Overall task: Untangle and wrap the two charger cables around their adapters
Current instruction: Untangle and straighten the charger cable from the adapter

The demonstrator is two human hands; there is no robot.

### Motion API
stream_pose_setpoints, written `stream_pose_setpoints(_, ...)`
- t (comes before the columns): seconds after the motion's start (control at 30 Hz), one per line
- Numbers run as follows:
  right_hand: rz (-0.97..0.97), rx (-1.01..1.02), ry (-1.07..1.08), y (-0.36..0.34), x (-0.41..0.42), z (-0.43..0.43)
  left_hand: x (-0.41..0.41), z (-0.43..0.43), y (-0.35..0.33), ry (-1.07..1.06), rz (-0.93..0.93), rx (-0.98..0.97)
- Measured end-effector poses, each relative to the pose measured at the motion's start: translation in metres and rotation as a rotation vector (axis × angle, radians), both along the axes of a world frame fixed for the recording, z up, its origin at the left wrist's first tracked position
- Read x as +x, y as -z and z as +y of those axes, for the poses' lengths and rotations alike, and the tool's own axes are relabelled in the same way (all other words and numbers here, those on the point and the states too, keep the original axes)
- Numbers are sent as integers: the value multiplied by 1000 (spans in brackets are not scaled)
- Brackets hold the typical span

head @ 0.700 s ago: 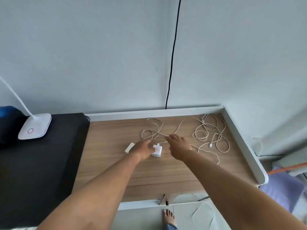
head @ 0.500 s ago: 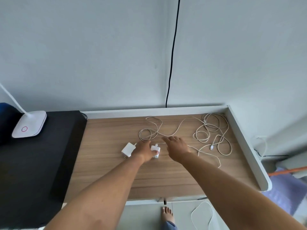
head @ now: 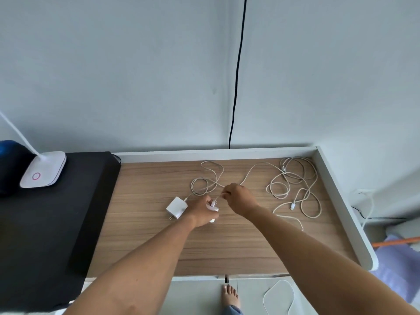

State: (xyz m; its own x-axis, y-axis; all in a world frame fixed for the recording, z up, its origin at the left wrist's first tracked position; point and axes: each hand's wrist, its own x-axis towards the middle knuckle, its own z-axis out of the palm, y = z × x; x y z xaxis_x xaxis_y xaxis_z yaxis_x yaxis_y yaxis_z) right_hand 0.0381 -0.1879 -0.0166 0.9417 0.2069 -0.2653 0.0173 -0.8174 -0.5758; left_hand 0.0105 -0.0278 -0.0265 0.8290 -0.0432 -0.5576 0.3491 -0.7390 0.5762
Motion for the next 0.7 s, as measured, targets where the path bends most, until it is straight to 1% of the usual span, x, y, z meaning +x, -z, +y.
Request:
stream_pose_setpoints(0.07,3,77,38,-12,4,-2,0,6,-15,-43,71,-189)
stream_pose_setpoints(0.13,-12,172,81,-24,8,-4,3,12,-35,-80,88,-318)
stream_pose_setpoints(0.2,-26,254,104,-39,10,-3,4,17,-60,-116,111,-402)
stream_pose_setpoints(0.3,-50,333,96,-68,12,5,6,26,-91,-159,66,-479)
stream_pose_setpoints(0.43,-104,297,89,-113,16,14,7,47,-135,-166,-5,-626)
stream_pose_setpoints(0.53,-148,252,103,-139,20,9,7,71,-165,-189,-40,-671)
stream_pose_setpoints(0.6,-189,260,145,-153,20,4,6,90,-180,-239,-53,-707)
stream_pose_setpoints(0.7,-255,270,213,-169,20,-5,7,125,-195,-372,-99,-845)
